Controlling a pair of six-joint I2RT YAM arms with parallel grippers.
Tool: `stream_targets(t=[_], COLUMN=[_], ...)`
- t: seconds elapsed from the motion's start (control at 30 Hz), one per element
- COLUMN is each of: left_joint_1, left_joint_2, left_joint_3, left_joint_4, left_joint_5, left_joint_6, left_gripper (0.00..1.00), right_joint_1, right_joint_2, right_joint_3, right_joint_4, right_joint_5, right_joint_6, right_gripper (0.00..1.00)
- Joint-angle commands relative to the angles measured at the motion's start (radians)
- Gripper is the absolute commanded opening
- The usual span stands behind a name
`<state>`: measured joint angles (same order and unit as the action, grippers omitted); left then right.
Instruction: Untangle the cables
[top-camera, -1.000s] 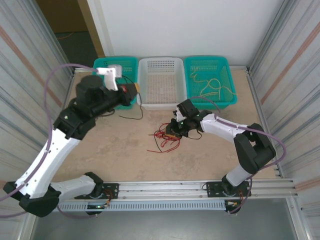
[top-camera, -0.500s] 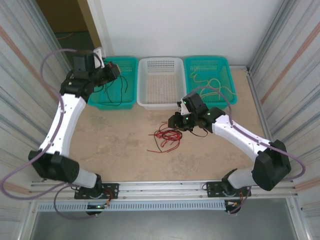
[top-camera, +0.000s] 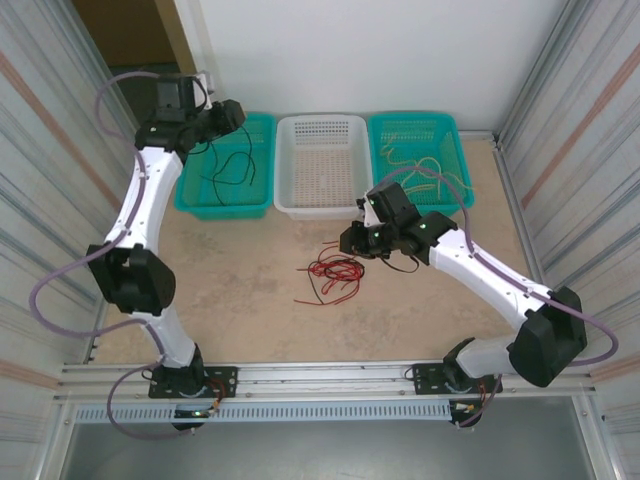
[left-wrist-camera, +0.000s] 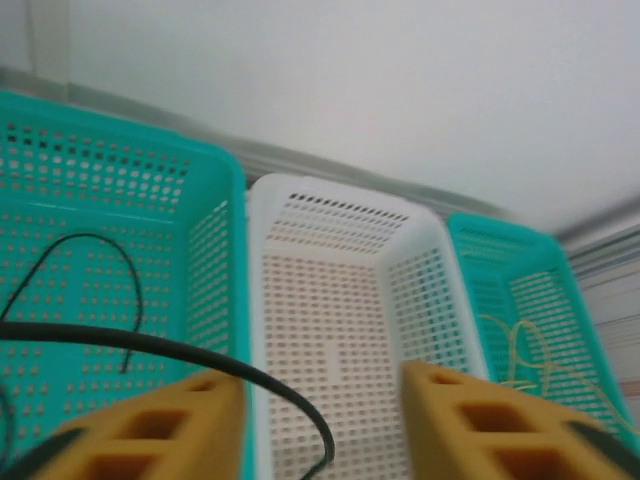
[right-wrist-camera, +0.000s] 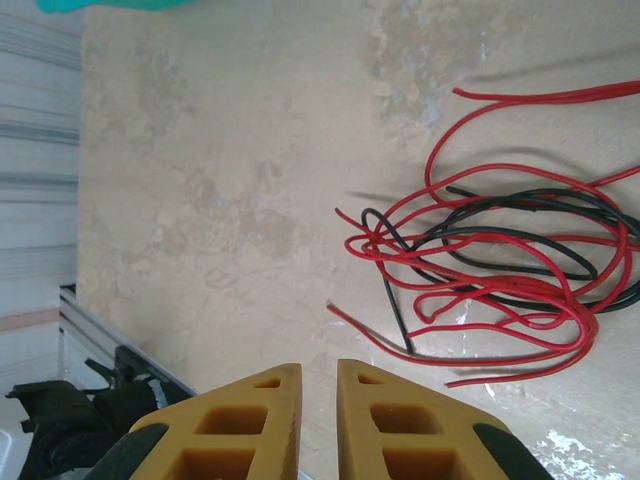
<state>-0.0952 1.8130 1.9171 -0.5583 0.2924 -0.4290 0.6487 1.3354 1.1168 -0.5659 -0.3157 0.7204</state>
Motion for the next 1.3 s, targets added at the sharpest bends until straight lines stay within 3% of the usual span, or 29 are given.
stream_targets(t=[0.0,0.03,0.23,0.4,0.5,0.63,0.77,0.87,1.07,1.27], left_joint_1=[0.021,0.022,0.02,-0.038,-0.145,-0.35,-0.524,-0.59,-0.608,-0.611], left_joint_2=[0.035,0.037,-0.066,-0.28,-0.456,-0.7,-0.932,-1.105,-1.315,-1.211], left_joint_3=[0.016,0.017,-0.085,-0.276,-0.44,-0.657,-0.85,-0.97,-1.09,-1.155], left_joint_4=[-0.006,-0.008,-0.015,-0.018,-0.029,-0.086,-0.186,-0.252,-0.391,-0.281], left_joint_5=[0.112,0.131,0.119,0.039,-0.043,-0.191,-0.337,-0.383,-0.396,-0.225], left_joint_6=[-0.002,-0.002,-0.023,-0.035,-0.033,-0.066,-0.203,-0.339,-0.455,-0.438], left_gripper=[0.82,0.98,0.99,0.99,0.99,0.99,0.99,0.99,0.98,0.86], right_joint_1=[0.001,0.002,-0.004,-0.011,-0.036,-0.096,-0.13,-0.129,-0.105,-0.044], right_joint_2=[-0.042,-0.043,-0.007,-0.004,-0.007,-0.002,-0.016,-0.026,-0.019,0.013], right_joint_3=[0.037,0.04,0.105,0.168,0.169,0.152,0.12,0.075,-0.031,-0.057], right_joint_4=[-0.039,-0.041,-0.081,-0.124,-0.135,-0.138,-0.12,-0.093,-0.03,-0.054], right_joint_5=[0.035,0.041,0.053,0.108,0.136,0.136,0.131,0.133,0.136,0.2], right_joint_6=[-0.04,-0.043,-0.067,-0.115,-0.13,-0.114,-0.089,-0.071,-0.014,-0.018], right_gripper=[0.18,0.18,0.18,0.25,0.34,0.43,0.51,0.52,0.52,0.52])
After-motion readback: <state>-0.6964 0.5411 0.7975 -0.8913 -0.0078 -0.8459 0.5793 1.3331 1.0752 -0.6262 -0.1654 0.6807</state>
